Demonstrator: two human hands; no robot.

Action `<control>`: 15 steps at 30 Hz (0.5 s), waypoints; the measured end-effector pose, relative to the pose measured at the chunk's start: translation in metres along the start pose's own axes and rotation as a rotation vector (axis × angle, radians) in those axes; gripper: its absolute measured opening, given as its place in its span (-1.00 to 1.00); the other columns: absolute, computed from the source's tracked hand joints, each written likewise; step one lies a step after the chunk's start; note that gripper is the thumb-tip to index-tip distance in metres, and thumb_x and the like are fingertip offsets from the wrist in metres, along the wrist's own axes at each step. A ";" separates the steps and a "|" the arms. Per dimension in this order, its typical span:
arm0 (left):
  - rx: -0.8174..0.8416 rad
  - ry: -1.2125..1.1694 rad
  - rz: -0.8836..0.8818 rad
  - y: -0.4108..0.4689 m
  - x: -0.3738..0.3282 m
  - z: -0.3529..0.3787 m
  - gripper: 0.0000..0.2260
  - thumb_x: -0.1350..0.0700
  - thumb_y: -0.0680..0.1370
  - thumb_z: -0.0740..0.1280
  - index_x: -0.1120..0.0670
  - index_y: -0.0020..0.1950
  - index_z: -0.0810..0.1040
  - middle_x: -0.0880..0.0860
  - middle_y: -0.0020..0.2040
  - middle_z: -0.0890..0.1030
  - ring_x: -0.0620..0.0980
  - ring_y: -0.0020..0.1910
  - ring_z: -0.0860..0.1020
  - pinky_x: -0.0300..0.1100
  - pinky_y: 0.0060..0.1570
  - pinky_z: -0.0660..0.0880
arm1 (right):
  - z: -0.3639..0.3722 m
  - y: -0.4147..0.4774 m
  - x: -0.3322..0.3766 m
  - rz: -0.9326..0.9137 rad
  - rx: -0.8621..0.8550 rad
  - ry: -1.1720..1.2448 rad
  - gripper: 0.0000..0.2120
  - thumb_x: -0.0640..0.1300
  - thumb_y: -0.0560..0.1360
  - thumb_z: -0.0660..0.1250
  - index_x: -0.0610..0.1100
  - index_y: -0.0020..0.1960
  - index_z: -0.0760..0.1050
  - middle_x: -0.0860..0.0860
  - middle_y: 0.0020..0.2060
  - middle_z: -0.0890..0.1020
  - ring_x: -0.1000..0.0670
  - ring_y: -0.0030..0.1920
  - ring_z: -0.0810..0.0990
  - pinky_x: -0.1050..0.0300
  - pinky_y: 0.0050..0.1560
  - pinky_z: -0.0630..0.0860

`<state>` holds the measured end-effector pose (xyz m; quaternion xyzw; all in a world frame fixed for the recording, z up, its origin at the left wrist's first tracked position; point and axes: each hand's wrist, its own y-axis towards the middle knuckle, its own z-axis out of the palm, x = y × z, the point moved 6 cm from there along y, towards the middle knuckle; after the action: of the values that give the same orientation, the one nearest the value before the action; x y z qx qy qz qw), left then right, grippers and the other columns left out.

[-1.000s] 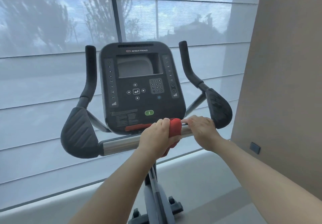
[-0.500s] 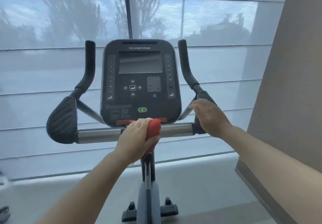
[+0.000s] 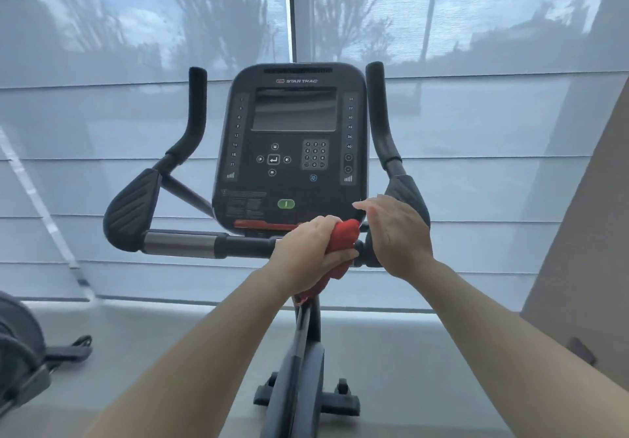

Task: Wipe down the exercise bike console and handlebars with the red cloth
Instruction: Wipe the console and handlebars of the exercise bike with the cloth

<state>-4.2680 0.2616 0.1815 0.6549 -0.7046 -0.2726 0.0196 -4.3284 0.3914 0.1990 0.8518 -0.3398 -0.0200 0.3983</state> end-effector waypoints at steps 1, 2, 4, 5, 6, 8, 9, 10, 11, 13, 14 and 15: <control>0.000 0.003 0.006 0.001 -0.001 0.001 -0.60 -0.26 0.46 0.26 -0.06 0.18 0.41 -0.07 0.06 0.54 -0.02 0.02 0.52 -0.09 -0.05 0.45 | 0.000 0.000 -0.001 0.009 -0.010 0.009 -0.40 0.03 0.53 -0.26 -0.08 0.18 0.52 0.03 0.03 0.62 -0.02 0.17 0.49 0.19 0.20 0.25; -0.009 0.012 0.014 0.001 -0.003 0.003 -0.60 -0.26 0.45 0.26 -0.06 0.18 0.41 -0.07 0.06 0.54 -0.03 0.02 0.51 -0.11 -0.08 0.43 | 0.001 0.000 -0.001 0.015 -0.018 0.023 -0.40 0.04 0.54 -0.26 -0.07 0.18 0.52 0.05 0.00 0.62 0.00 0.16 0.49 0.20 0.21 0.25; -0.029 0.018 0.027 0.000 -0.006 0.003 -0.58 -0.25 0.45 0.27 -0.05 0.20 0.41 -0.06 0.05 0.54 -0.02 0.02 0.51 -0.14 -0.10 0.40 | 0.001 -0.001 -0.002 0.025 -0.036 0.048 -0.41 0.05 0.55 -0.24 -0.06 0.17 0.53 0.06 -0.02 0.63 0.02 0.17 0.48 0.29 0.22 0.19; -0.030 0.011 0.032 0.000 -0.007 0.002 -0.57 -0.25 0.45 0.28 -0.04 0.20 0.41 -0.05 0.06 0.55 -0.02 0.03 0.51 -0.13 -0.07 0.42 | 0.000 -0.001 -0.003 0.031 -0.041 0.052 -0.42 0.05 0.56 -0.23 -0.05 0.17 0.54 0.06 -0.01 0.64 0.02 0.19 0.47 0.35 0.20 0.14; -0.023 0.000 0.038 -0.001 -0.007 0.002 -0.56 -0.24 0.45 0.29 -0.03 0.22 0.41 -0.04 0.07 0.55 -0.01 0.04 0.51 -0.10 -0.02 0.44 | 0.000 -0.001 -0.002 0.039 -0.041 0.052 -0.42 0.05 0.56 -0.23 -0.05 0.17 0.54 0.06 0.00 0.64 0.02 0.20 0.46 0.39 0.17 0.10; 0.006 -0.015 0.054 -0.005 -0.004 -0.001 -0.55 -0.23 0.45 0.30 -0.04 0.24 0.40 -0.05 0.09 0.54 -0.01 0.06 0.50 -0.05 0.05 0.46 | 0.000 -0.002 -0.001 0.047 -0.038 0.039 -0.41 0.05 0.56 -0.23 -0.06 0.16 0.54 0.05 0.03 0.65 0.02 0.20 0.47 0.40 0.14 0.10; 0.021 -0.015 0.063 -0.008 -0.001 -0.003 -0.55 -0.23 0.45 0.31 -0.05 0.25 0.39 -0.05 0.10 0.53 -0.01 0.07 0.49 -0.04 0.08 0.46 | 0.000 -0.001 -0.001 0.049 -0.033 0.026 -0.40 0.05 0.55 -0.24 -0.06 0.16 0.55 0.04 0.04 0.64 0.01 0.20 0.47 0.39 0.14 0.11; 0.030 -0.013 0.069 -0.010 0.005 -0.007 -0.55 -0.23 0.45 0.32 -0.06 0.26 0.39 -0.06 0.12 0.53 -0.02 0.08 0.49 -0.04 0.09 0.46 | 0.001 -0.001 0.000 0.050 -0.020 0.006 -0.39 0.05 0.55 -0.25 -0.07 0.15 0.55 0.04 0.04 0.64 0.00 0.20 0.47 0.37 0.15 0.13; 0.033 -0.013 0.069 -0.012 0.012 -0.011 -0.54 -0.22 0.45 0.33 -0.06 0.26 0.38 -0.07 0.13 0.53 -0.02 0.09 0.49 -0.03 0.11 0.45 | 0.001 -0.001 0.001 0.046 -0.006 -0.020 -0.37 0.05 0.54 -0.26 -0.07 0.15 0.55 0.03 0.04 0.63 -0.01 0.20 0.46 0.34 0.17 0.15; 0.037 -0.029 0.054 -0.015 0.030 -0.019 -0.56 -0.20 0.45 0.32 -0.04 0.25 0.39 -0.08 0.14 0.52 -0.02 0.12 0.47 -0.01 0.15 0.43 | 0.001 0.000 0.002 0.027 0.019 -0.073 -0.36 0.04 0.53 -0.28 -0.08 0.13 0.56 0.03 0.02 0.63 -0.03 0.18 0.47 0.25 0.22 0.21; 0.037 -0.046 0.045 -0.017 0.038 -0.021 -0.58 -0.19 0.45 0.32 -0.03 0.24 0.40 -0.09 0.13 0.52 -0.02 0.13 0.46 0.00 0.15 0.42 | 0.001 -0.001 0.003 0.019 0.027 -0.092 -0.37 0.03 0.53 -0.27 -0.08 0.12 0.56 0.03 0.00 0.63 -0.03 0.16 0.48 0.20 0.22 0.25; 0.030 -0.062 0.038 -0.018 0.045 -0.022 -0.60 -0.18 0.46 0.31 -0.03 0.22 0.41 -0.09 0.11 0.52 -0.02 0.12 0.47 0.01 0.14 0.42 | 0.001 -0.002 0.003 0.014 0.027 -0.106 -0.37 0.03 0.53 -0.26 -0.09 0.10 0.57 0.03 -0.02 0.63 -0.03 0.13 0.49 0.17 0.21 0.30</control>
<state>-4.2499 0.2124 0.1780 0.6329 -0.7211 -0.2818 -0.0070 -4.3252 0.3893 0.1979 0.8523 -0.3667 -0.0576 0.3684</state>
